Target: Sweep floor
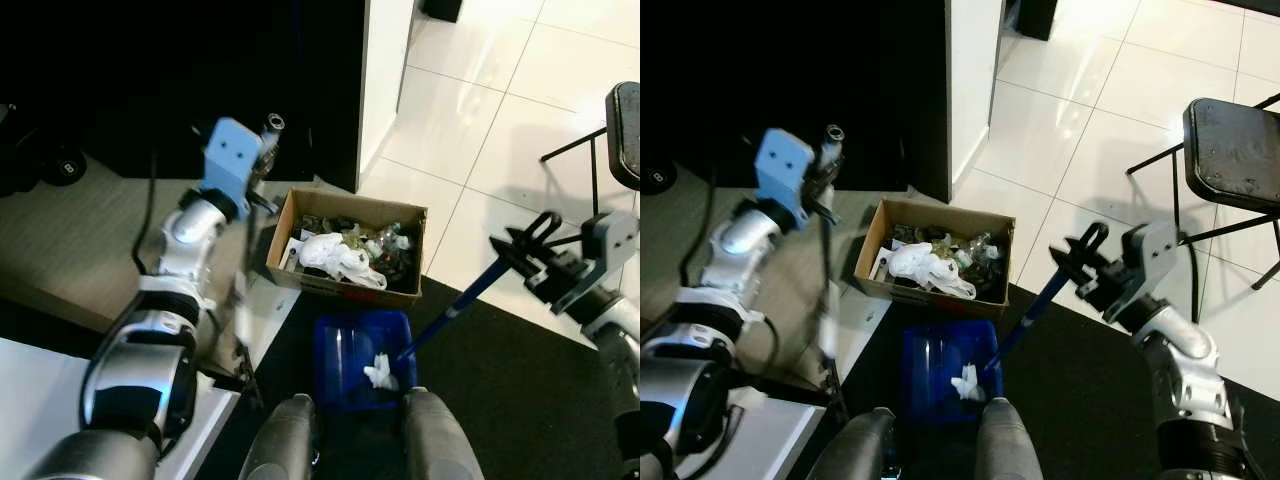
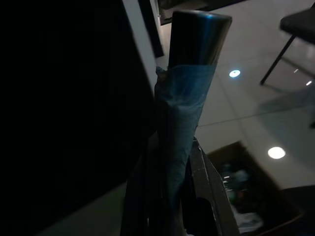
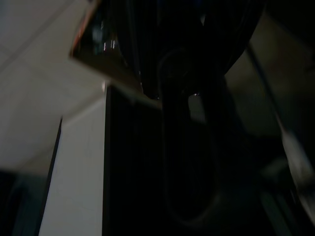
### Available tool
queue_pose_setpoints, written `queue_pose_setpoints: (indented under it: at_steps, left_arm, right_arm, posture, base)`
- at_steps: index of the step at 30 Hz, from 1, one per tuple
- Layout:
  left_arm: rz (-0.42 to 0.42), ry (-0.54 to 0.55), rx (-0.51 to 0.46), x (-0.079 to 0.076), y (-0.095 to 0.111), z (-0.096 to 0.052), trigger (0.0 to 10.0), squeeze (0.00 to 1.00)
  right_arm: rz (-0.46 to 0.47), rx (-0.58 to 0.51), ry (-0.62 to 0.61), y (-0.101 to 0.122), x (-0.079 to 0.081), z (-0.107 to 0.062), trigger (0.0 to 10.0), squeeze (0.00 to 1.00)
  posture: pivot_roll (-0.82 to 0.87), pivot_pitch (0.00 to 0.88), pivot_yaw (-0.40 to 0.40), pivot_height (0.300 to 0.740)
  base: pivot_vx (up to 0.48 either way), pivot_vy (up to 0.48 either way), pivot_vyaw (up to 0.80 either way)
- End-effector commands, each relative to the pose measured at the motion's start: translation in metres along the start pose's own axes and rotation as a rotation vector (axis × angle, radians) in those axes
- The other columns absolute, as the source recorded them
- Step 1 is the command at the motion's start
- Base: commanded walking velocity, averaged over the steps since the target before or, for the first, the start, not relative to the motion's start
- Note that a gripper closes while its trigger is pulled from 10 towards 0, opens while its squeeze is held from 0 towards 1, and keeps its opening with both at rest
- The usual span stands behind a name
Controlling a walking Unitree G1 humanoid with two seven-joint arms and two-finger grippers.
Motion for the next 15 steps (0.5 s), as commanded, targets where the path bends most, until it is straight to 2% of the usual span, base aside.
queue_pose_setpoints:
  at_steps: [1,5,10,15]
  left_arm:
    - [0.018,0.017,-0.009,-0.001,0.001,-0.001,10.0,0.0]
    - [0.014,0.007,-0.004,-0.007,-0.002,-0.002,10.0,0.0]
    - [0.013,-0.011,0.002,-0.015,-0.006,-0.007,10.0,0.0]
    - [0.035,-0.011,0.007,-0.015,-0.007,-0.008,10.0,0.0]
  right_arm:
    - [0.013,-0.062,0.049,0.021,0.005,0.005,10.0,0.0]
    - [-0.003,-0.065,0.078,0.031,0.007,0.008,10.0,0.0]
    - [0.026,-0.075,0.178,0.053,0.019,0.017,10.0,0.0]
    - [0.013,-0.112,0.175,0.066,0.016,0.024,10.0,0.0]
  posture:
    - [-0.06,0.074,0.059,0.74]
    - [-0.06,0.074,0.057,0.74]
    - [-0.07,0.073,0.048,0.74]
    - [-0.07,0.073,0.043,0.74]
  base:
    - [0.0,0.0,0.0]
    - [0.0,0.0,0.0]
    - [0.0,0.0,0.0]
    - [0.0,0.0,0.0]
Point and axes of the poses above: a point about 5 cm out from each wrist's last joint towards the gripper, its own z axis pointing out of the wrist towards the gripper, its own y axis along the axis of the wrist's last joint, x = y × z, the point moved 2 cm from there along z, pointing out of the wrist towards the gripper, and after that the axes turned 13 degrees about z, right-handed, at the moved point
